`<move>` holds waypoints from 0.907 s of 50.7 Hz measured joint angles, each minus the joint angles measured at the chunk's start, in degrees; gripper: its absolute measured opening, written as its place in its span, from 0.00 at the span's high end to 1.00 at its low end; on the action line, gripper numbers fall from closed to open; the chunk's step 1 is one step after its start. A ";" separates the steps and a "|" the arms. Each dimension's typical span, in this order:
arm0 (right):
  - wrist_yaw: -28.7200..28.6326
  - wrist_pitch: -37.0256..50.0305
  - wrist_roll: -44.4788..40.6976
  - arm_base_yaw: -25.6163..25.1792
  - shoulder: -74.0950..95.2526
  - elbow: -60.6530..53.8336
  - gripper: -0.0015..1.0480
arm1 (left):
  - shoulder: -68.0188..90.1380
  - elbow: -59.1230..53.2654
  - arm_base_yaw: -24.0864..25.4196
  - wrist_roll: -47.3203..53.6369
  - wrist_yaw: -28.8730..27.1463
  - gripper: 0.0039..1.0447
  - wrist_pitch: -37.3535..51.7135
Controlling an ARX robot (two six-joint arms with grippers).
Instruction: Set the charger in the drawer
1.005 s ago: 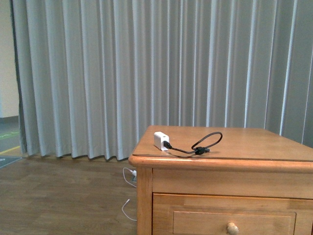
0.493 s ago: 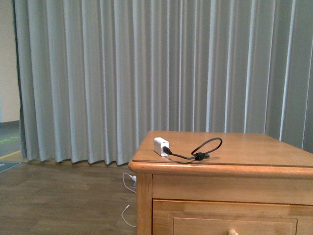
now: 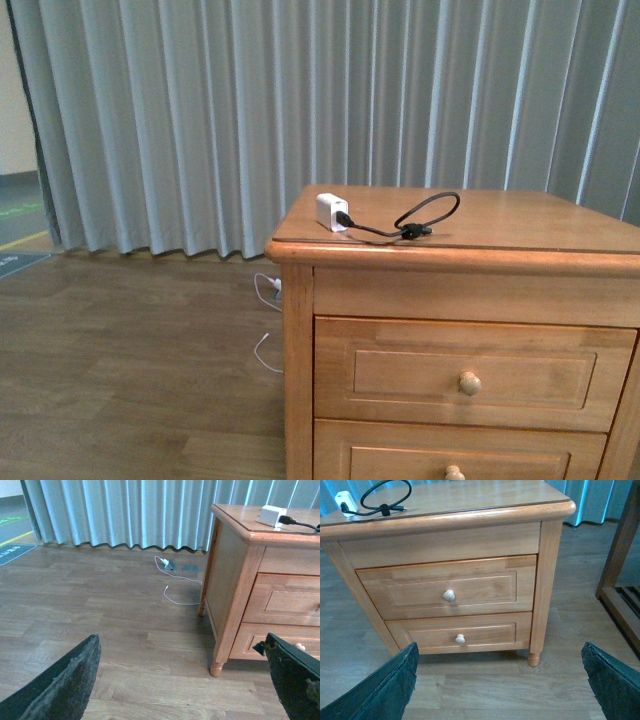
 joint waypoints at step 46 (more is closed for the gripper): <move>10.93 31.43 1.03 16.85 85.26 43.54 0.08 | 0.00 0.00 0.00 0.02 0.00 0.05 0.00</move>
